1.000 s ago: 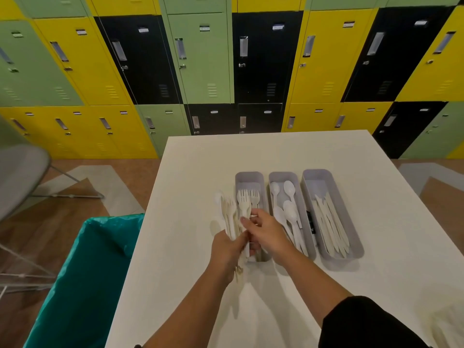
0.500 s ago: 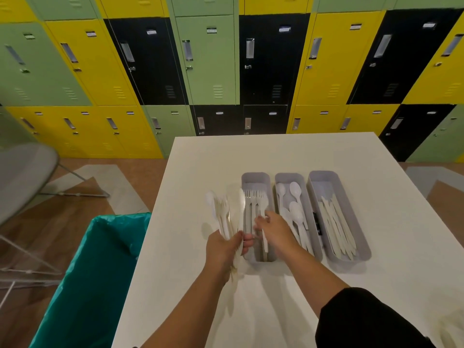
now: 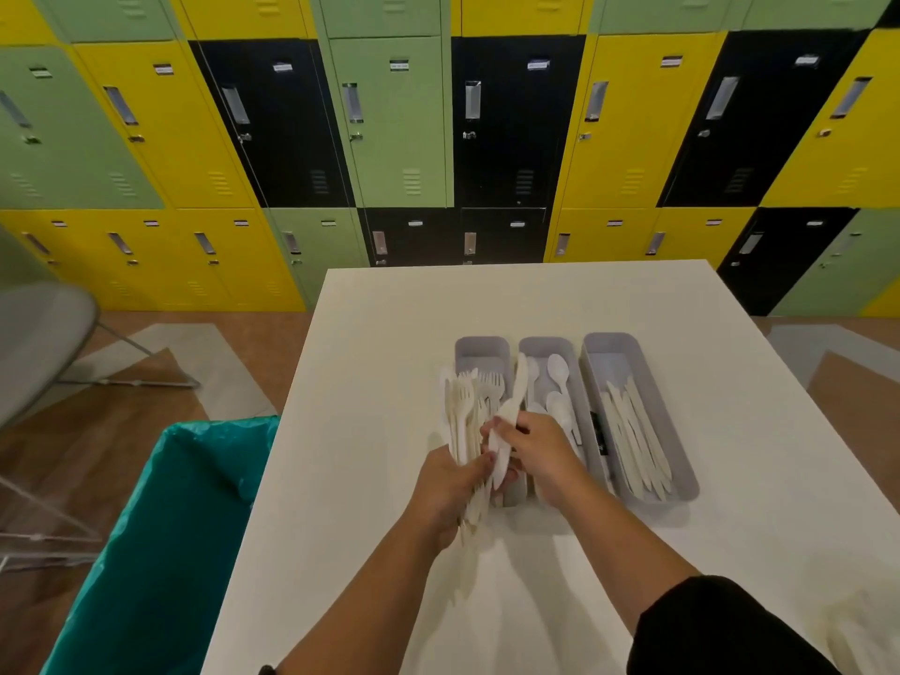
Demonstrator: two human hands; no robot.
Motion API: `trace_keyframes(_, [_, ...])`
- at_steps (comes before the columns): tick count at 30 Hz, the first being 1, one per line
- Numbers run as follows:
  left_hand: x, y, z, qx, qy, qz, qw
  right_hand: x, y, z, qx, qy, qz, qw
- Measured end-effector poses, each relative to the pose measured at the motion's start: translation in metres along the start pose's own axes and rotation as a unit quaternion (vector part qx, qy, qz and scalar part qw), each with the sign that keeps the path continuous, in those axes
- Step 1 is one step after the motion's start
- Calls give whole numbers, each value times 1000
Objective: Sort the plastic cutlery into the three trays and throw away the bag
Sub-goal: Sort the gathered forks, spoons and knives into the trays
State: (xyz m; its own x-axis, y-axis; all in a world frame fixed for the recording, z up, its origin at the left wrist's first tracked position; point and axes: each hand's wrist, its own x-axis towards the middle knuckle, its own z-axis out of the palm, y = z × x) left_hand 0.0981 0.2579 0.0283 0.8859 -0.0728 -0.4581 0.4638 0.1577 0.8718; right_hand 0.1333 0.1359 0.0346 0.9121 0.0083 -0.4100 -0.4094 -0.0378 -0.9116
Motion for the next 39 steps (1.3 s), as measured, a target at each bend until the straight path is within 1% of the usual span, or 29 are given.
trace_keyframes(3, [0,2,13,-21,-9,-19,1000,6,-2,-23,60,69,18,996])
trace_keyframes(5, [0,4,21,-30,-21,-29,999,12,-3,-44,59,98,42,993])
trace_keyframes(8, [0,4,34,-29,-39,-35,998,17,1,-80,-2,113,82,990])
trace_keyframes(12, [2,3,52,-36,-61,-40,997,22,-2,-119,-120,150,95,977])
trace_keyframes(14, [4,3,60,-41,-68,-43,996,25,-6,-134,-114,156,96,976])
trace_keyframes(15, [4,3,62,-39,-71,-43,996,26,-7,-140,-122,153,91,977])
trace_keyframes(18, [6,4,69,-36,-76,-48,995,26,-10,-145,-244,124,58,960])
trace_keyframes(19, [7,3,70,-35,-75,-51,995,23,-12,-141,-261,124,34,957])
trace_keyframes(21, [8,3,73,-31,-76,-55,995,16,-16,-129,-245,124,-17,961])
trace_keyframes(22, [8,3,74,-28,-80,-52,995,11,-19,-122,-224,101,-34,969])
trace_keyframes(23, [7,4,75,-26,-86,-47,995,6,-20,-113,-198,61,-37,978])
trace_keyframes(25, [5,5,78,-25,-105,-34,994,-2,-18,-97,-159,-37,-16,986])
trace_keyframes(26, [3,6,79,-23,-112,-30,993,-5,-16,-89,-151,-67,-12,986])
trace_keyframes(27, [2,6,79,-19,-114,-29,993,-8,-14,-82,-147,-79,-14,986])
trace_keyframes(30, [0,7,76,-14,-125,-36,991,-11,-9,-73,-121,-70,-21,990])
trace_keyframes(33, [-1,7,67,-38,-135,-48,989,-10,-7,-73,-80,-48,-22,995])
trace_keyframes(36, [1,6,63,-72,-124,-55,988,-7,-6,-73,-38,-33,-20,999])
trace_keyframes(39, [3,4,62,-75,-114,-56,989,-6,-5,-72,-5,-16,-27,999])
